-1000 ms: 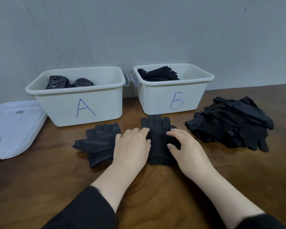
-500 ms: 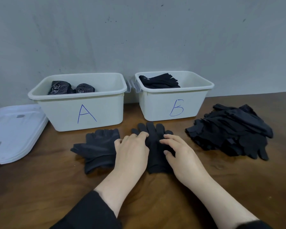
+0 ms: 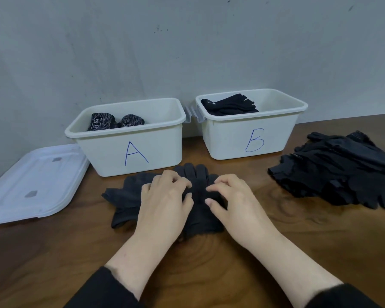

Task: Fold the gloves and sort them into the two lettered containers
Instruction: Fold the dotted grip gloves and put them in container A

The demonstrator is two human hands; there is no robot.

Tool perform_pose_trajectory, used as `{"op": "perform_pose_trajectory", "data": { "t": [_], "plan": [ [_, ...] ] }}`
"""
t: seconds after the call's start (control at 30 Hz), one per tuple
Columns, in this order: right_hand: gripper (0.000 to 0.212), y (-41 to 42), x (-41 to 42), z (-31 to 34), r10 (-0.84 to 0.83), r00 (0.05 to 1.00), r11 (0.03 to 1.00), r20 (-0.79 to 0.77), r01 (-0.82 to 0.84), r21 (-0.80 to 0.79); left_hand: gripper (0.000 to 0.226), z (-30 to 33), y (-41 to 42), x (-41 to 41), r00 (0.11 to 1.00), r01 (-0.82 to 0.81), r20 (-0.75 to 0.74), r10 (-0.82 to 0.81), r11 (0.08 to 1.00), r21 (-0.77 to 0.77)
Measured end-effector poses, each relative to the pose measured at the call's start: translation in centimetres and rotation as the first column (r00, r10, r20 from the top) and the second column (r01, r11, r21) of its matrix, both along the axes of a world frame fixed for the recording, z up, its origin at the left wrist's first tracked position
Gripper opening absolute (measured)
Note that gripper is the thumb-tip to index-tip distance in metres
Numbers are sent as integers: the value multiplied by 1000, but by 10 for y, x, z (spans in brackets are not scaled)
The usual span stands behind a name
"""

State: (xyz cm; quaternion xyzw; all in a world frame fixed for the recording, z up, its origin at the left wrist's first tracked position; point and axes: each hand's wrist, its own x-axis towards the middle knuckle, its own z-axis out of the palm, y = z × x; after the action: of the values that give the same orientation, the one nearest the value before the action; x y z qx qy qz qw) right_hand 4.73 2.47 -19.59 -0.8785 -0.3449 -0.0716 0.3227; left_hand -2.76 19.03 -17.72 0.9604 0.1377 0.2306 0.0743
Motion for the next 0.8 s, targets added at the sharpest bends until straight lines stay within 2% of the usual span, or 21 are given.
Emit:
{"op": "perform_pose_trajectory", "data": {
  "t": [0.07,0.13,0.2,0.3,0.4,0.57,0.7,0.8],
  "plan": [
    [28,-2,-2,-2,56,998,997,-14,-57,-56,20,-4,-3,0,996,70,-63,-67,997,42],
    [28,-3,-3,-2,67,997,998,-35,-68,-15,26,-7,-3,0,992,68,-111,-63,997,41],
    [27,-5,-2,2,40,997,997,-66,-36,68,24,-5,-3,0,997,50,-67,-46,997,52],
    [26,-18,5,5,10,997,994,-77,-1,106,15,-1,-17,6,996,83,36,-83,996,16],
    [22,-39,14,7,-3,998,994,-58,9,112,23,1,-45,16,981,173,100,-169,985,-28],
    [20,-86,32,8,-67,991,994,117,56,95,24,0,-91,35,952,294,123,-282,951,-94],
    [17,-125,51,13,-239,922,971,304,220,95,27,-1,-116,51,939,340,104,-327,929,-146],
    [35,-150,67,11,-327,882,925,338,372,-75,27,-3,-129,62,934,358,71,-351,914,-189]
  ]
}}
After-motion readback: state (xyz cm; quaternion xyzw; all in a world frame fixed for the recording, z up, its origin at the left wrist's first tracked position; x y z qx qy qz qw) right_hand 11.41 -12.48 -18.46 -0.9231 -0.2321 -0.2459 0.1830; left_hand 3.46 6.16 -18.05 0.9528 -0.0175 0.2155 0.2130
